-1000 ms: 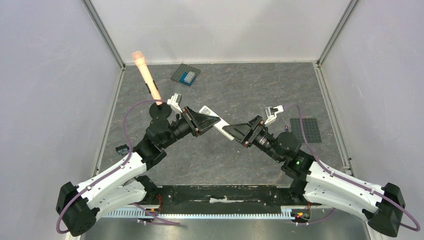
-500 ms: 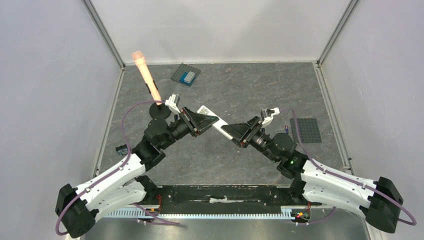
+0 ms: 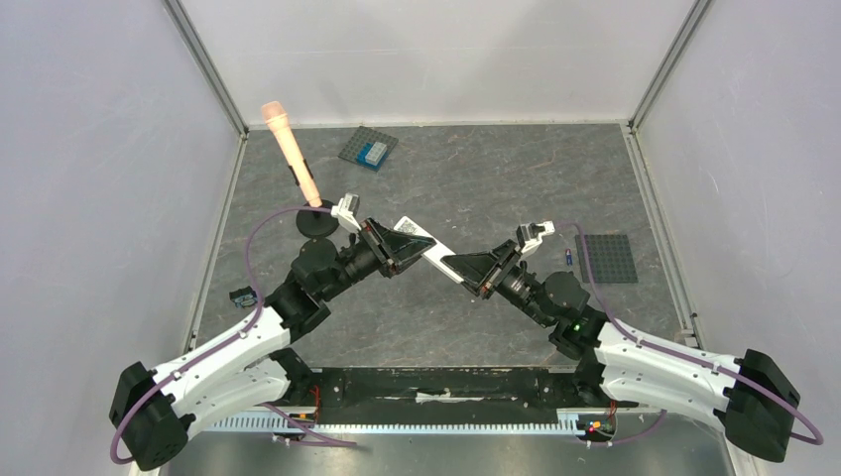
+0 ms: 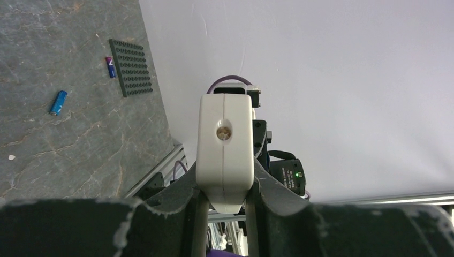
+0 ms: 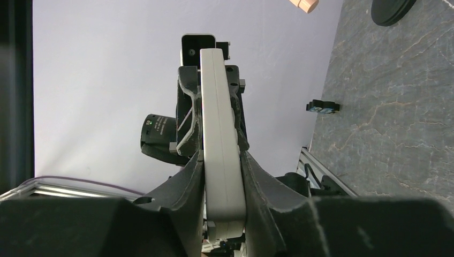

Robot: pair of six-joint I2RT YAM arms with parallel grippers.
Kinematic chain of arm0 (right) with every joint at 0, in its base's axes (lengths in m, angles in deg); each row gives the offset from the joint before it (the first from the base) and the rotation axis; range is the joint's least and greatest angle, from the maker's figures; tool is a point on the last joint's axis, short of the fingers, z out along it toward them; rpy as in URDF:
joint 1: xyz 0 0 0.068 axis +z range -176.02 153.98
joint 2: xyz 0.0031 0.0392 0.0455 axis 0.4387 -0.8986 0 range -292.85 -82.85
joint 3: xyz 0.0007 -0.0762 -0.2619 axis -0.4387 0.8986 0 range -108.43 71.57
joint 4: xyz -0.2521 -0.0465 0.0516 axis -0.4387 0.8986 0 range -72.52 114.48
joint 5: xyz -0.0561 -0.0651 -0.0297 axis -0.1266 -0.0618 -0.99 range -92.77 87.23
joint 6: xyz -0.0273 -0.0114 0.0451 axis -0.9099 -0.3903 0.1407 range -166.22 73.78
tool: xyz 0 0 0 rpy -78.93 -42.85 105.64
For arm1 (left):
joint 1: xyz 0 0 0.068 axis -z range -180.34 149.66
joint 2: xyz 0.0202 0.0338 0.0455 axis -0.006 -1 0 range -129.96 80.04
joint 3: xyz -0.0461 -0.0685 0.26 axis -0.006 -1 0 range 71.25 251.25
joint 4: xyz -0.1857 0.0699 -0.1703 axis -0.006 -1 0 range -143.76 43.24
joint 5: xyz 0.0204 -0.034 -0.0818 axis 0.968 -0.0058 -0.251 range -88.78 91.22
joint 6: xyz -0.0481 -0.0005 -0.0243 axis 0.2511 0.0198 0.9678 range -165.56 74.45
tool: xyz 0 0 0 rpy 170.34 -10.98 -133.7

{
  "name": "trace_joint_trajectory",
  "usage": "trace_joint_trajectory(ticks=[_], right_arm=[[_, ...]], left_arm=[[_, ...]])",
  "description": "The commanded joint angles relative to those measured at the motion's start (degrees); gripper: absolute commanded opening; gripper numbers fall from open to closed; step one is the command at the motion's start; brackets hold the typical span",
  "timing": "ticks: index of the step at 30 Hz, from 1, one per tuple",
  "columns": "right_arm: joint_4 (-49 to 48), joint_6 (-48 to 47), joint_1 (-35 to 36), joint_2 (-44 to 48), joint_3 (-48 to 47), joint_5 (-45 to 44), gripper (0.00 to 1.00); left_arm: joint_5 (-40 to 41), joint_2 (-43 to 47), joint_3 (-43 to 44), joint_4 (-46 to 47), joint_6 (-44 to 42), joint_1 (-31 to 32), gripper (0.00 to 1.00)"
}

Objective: Load the batteries into the remote control

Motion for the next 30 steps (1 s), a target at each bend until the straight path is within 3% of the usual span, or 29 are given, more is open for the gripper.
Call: trace_joint_trajectory(ticks=[1,6,11,16,17,19,22,27,30], right_arm=[[1.9,-2.5,0.21,1.19,2.57,-0.28,0.17],[-0.23,-3.22,0.25,1.81,3.59,0.32,0.0],[-3.05,-2.9,0.21,2.34,5.03,0.71,0.0],[0.8,-2.02,0.24,2.77,3.84,-0.45,0.0],[1.6,-2.21,0.26,2.51,3.4,-0.64,0.03],[1.86,-2.44,0.21,1.6,2.81,-0.71,0.25],[2.81,-2.08,0.22,-0.08,2.03,-0.91,0.45],[5.39,-0.85,0.13,-2.41,2.07,-1.18,0.58],[4.73,0.11,0.07,-2.57,3.46,-1.74,0.59]], left_arm=[[3.84,1.88,1.2,7.56,3.71,-0.31,0.02],[4.5,1.95,1.02,7.28,3.68,-0.4,0.02],[5.06,2.03,0.28,6.8,2.99,-0.4,0.02],[7.05,3.39,-0.68,3.33,-1.05,-0.4,0.02],[7.46,3.74,-1.12,3.17,-1.87,-0.4,0.02],[8.37,4.38,-2.08,2.73,-2.51,-0.4,0.02],[9.03,4.52,-3.13,2.82,-3.27,-0.4,0.02],[11.6,5.06,-4.38,-0.45,-7.23,-0.4,0.02],[13.09,6.15,-5.63,-2.42,-9.34,-0.4,0.02]])
